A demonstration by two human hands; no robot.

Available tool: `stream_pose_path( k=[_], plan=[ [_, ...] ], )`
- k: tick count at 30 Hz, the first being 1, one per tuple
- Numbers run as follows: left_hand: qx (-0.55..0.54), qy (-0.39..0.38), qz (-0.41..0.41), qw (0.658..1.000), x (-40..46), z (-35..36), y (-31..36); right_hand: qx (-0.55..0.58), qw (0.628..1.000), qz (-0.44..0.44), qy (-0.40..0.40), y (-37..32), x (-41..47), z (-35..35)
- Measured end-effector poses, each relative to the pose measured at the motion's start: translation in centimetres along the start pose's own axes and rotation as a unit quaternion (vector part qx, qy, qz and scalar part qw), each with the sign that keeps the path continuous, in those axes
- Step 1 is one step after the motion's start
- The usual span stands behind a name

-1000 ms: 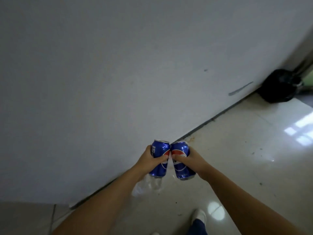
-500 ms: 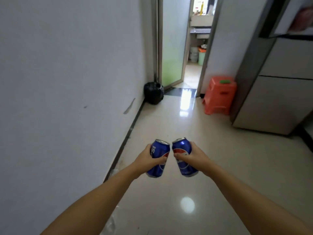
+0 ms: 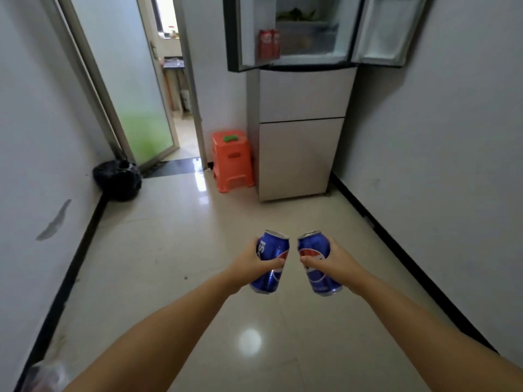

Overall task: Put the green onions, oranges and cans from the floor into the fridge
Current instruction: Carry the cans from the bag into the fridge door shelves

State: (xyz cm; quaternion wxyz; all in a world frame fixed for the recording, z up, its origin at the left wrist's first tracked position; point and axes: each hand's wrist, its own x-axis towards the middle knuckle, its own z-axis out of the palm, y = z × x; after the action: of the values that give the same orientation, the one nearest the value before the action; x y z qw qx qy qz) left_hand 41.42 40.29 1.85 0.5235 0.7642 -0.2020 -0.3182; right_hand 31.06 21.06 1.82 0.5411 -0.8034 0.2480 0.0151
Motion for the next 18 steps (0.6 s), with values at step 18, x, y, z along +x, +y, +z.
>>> stream_pose_path(
  k=[18],
  plan=[
    [0.044,-0.078,0.08,0.993,29.3,11.3,15.7,-0.01,0.99,0.007,0.139,2.5,16.2,-24.2]
  ],
)
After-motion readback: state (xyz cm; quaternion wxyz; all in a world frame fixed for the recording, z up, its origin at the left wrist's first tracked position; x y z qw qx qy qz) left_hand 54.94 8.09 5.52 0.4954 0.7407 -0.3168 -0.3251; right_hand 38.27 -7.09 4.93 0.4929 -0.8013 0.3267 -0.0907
